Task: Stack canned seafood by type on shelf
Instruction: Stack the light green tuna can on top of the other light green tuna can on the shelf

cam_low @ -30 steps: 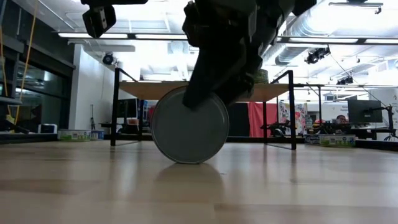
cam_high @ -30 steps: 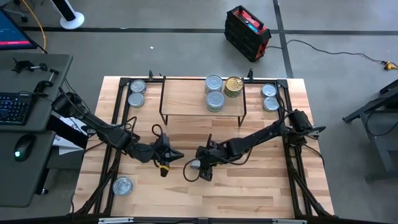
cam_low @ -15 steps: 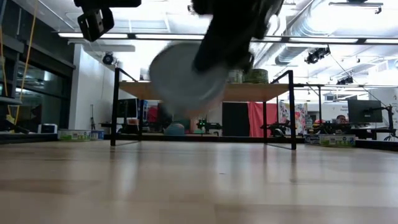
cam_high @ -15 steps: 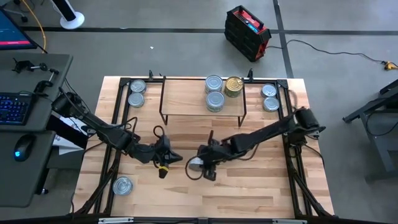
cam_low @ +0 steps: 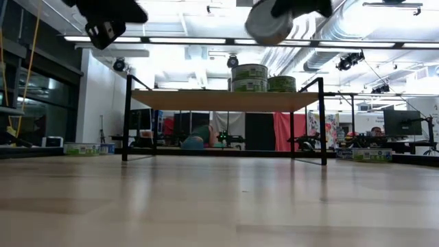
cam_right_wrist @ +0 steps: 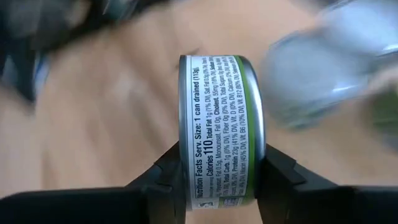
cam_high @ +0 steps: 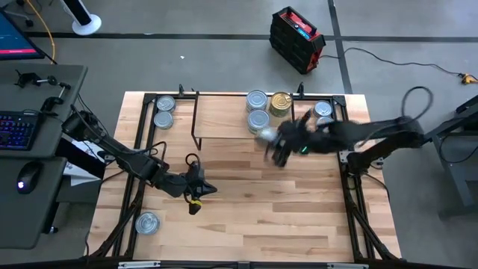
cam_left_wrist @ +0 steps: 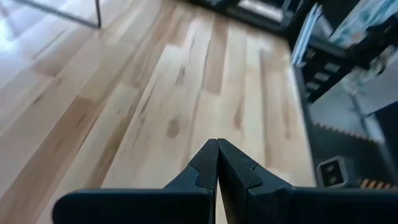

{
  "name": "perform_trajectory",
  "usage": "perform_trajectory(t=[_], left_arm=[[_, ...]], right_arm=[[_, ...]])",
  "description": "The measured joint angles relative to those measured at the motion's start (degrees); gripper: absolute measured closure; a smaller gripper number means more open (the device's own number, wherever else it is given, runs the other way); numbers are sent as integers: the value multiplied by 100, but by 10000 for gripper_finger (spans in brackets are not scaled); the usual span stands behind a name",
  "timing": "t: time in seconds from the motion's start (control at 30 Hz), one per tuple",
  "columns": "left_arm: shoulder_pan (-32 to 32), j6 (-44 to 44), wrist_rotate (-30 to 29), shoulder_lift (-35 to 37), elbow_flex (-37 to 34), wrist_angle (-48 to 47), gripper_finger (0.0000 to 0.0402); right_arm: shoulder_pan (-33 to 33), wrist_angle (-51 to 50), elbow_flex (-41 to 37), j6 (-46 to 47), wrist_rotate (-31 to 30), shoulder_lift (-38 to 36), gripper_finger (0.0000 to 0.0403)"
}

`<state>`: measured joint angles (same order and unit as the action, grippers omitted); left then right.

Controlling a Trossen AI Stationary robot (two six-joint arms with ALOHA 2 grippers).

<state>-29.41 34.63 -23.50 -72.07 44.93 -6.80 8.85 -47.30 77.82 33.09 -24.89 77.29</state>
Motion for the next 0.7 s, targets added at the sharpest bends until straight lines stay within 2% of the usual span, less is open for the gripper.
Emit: perform_trajectory(t=[0.1, 0.2, 0.33, 0.47, 0.57, 0.7], left_arm=[[0, 2, 46, 0, 0, -295, 401], [4, 2, 52, -2, 0, -418, 401], [0, 24, 72, -2, 0, -415, 401], [-4, 307, 280, -2, 0, -458, 401], [-79, 527, 326, -2, 0, -530, 401], [-285, 650, 335, -2, 0, -555, 401]], right_arm=[[-560, -6, 2, 665, -433, -434, 290], [-1347, -89, 2, 1882, -293, -628, 290], [-2497, 11, 2, 2690, 499, -562, 290], [-3325, 1178, 0, 2966, 1637, -270, 290], [-3599, 1808, 4, 3246, 2296, 79, 290], [-3698, 2005, 5, 3499, 2514, 485, 281]])
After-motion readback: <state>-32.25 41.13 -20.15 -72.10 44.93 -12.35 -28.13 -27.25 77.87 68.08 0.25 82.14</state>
